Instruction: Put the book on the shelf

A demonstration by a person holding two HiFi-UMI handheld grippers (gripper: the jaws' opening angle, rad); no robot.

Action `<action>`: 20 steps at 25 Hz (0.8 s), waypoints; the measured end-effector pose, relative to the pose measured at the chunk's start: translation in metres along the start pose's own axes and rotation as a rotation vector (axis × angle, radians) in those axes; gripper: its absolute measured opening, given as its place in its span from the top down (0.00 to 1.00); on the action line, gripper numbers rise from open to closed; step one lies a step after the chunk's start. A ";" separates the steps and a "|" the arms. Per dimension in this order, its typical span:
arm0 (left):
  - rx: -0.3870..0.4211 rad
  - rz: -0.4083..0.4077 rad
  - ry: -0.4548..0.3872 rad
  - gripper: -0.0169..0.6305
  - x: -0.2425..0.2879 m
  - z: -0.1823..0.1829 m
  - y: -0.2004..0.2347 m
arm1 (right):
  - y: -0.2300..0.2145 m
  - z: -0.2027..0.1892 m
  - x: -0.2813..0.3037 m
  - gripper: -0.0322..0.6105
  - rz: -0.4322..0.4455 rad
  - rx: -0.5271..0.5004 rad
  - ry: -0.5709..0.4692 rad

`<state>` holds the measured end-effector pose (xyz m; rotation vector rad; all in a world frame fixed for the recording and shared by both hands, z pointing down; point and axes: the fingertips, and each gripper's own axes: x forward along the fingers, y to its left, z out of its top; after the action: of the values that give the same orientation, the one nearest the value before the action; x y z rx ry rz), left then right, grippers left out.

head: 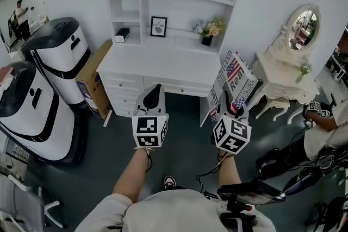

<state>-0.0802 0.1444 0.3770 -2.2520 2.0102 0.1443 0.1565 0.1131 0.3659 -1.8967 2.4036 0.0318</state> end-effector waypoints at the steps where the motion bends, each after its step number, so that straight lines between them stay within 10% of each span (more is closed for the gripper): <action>1: 0.001 -0.001 0.001 0.96 0.010 -0.001 0.001 | -0.002 0.000 0.010 0.68 0.002 0.000 0.001; 20: 0.007 0.019 0.003 0.96 0.162 -0.012 0.013 | -0.044 -0.011 0.160 0.68 0.030 0.000 0.030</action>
<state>-0.0747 -0.0182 0.3642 -2.2308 2.0305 0.1349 0.1618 -0.0535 0.3659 -1.8746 2.4512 0.0054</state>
